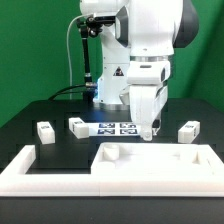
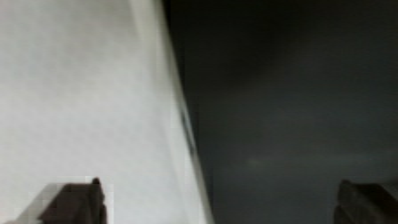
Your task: Assemble desk
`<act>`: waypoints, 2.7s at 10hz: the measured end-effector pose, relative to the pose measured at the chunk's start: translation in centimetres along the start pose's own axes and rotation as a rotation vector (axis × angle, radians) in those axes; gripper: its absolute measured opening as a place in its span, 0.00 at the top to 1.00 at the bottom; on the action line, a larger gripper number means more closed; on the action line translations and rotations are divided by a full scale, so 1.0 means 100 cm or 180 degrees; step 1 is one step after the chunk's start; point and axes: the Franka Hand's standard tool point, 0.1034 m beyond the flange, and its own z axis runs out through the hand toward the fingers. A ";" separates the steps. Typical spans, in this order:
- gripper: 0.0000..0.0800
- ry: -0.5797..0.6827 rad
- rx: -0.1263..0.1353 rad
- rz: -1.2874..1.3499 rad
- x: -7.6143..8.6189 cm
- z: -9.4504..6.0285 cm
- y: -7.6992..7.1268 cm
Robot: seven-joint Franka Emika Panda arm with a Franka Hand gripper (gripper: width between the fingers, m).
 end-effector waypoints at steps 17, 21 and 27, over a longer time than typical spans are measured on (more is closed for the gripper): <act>0.19 -0.0082 0.0554 0.4637 0.047 -0.002 -0.041; 0.19 -0.0906 0.1446 0.4807 0.049 0.002 -0.045; 0.19 -0.1715 0.2169 0.4744 0.061 0.019 -0.076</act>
Offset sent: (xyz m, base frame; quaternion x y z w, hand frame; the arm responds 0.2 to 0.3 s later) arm 0.0000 0.0000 0.0000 0.0000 0.0000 0.1938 0.9810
